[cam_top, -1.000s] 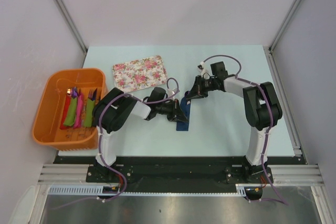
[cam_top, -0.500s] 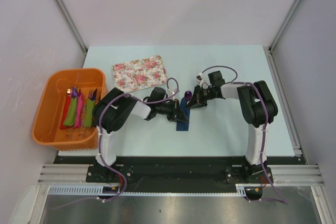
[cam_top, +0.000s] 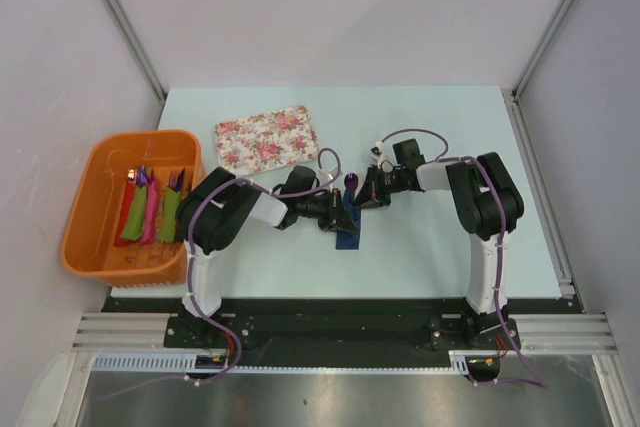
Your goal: Place the utensils on the paper napkin and roll it up
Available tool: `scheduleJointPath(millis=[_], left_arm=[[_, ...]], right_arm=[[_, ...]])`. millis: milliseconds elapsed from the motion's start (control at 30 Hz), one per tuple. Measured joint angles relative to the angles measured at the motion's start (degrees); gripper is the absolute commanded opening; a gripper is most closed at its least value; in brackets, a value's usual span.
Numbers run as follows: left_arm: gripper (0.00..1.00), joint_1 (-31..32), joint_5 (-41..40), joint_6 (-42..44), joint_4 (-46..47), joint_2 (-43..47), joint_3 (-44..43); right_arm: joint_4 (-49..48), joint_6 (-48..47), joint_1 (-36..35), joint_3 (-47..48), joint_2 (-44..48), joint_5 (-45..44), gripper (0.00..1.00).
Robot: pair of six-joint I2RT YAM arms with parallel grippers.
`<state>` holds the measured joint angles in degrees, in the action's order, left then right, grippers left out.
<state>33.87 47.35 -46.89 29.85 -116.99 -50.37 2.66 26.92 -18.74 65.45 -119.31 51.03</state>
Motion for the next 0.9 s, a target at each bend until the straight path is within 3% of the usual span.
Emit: scheduleJointPath(millis=[900], left_arm=[[0.00, 2.93, -0.48, -3.93, 4.68, -3.23, -2.62]], right_arm=[[-2.14, 0.52, -0.59, -0.98, -0.02, -0.55, 0.00]])
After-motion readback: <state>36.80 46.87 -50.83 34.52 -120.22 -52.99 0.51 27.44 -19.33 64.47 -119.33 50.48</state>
